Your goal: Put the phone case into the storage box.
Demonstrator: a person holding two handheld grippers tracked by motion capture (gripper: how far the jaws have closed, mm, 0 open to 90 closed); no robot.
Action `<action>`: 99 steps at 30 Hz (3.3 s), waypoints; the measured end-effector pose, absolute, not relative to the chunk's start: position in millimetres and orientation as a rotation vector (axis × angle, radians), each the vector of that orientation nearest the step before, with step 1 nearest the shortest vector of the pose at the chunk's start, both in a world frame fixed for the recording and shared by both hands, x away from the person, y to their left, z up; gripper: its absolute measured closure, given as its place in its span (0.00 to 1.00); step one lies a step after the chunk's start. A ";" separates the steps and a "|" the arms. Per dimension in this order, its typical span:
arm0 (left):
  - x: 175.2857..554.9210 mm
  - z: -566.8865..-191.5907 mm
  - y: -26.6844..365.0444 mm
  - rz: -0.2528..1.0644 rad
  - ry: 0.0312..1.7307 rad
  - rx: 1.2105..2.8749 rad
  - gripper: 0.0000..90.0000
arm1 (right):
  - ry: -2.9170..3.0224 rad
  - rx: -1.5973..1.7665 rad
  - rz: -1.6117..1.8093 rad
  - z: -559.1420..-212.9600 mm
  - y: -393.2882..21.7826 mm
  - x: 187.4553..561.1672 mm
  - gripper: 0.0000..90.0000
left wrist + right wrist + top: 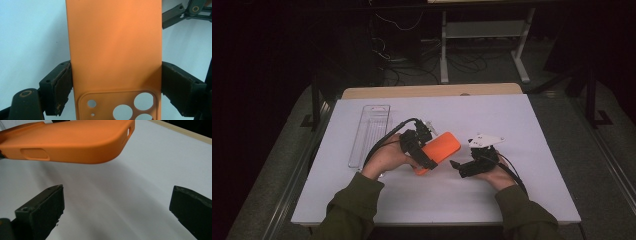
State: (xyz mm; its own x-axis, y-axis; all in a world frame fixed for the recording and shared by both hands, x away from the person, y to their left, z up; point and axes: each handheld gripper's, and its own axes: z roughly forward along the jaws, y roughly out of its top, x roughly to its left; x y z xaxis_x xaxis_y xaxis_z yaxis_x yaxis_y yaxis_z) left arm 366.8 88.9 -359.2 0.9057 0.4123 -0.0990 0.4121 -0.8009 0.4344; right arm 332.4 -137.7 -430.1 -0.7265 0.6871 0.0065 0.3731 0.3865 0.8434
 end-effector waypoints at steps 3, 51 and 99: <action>367.2 -358.8 89.0 0.000 0.593 2.616 0.17 | 2.303 0.929 1.271 -429.0 -138.3 331.6 0.00; 370.4 -362.2 92.2 0.010 0.604 2.614 0.17 | 2.190 0.511 0.993 -421.9 -127.6 311.3 0.00; 368.4 -361.0 94.4 0.015 0.618 2.616 0.17 | 2.069 0.290 0.786 -418.2 -116.5 298.5 0.00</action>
State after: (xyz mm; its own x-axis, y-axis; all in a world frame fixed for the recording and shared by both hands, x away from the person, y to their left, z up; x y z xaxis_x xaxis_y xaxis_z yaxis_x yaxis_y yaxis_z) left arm 368.4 94.4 -361.0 0.8995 0.4274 -0.0906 0.4226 -0.7984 0.4289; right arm 298.5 -116.5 -418.2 -0.5874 0.4721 -0.6573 -0.0835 0.7725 0.6295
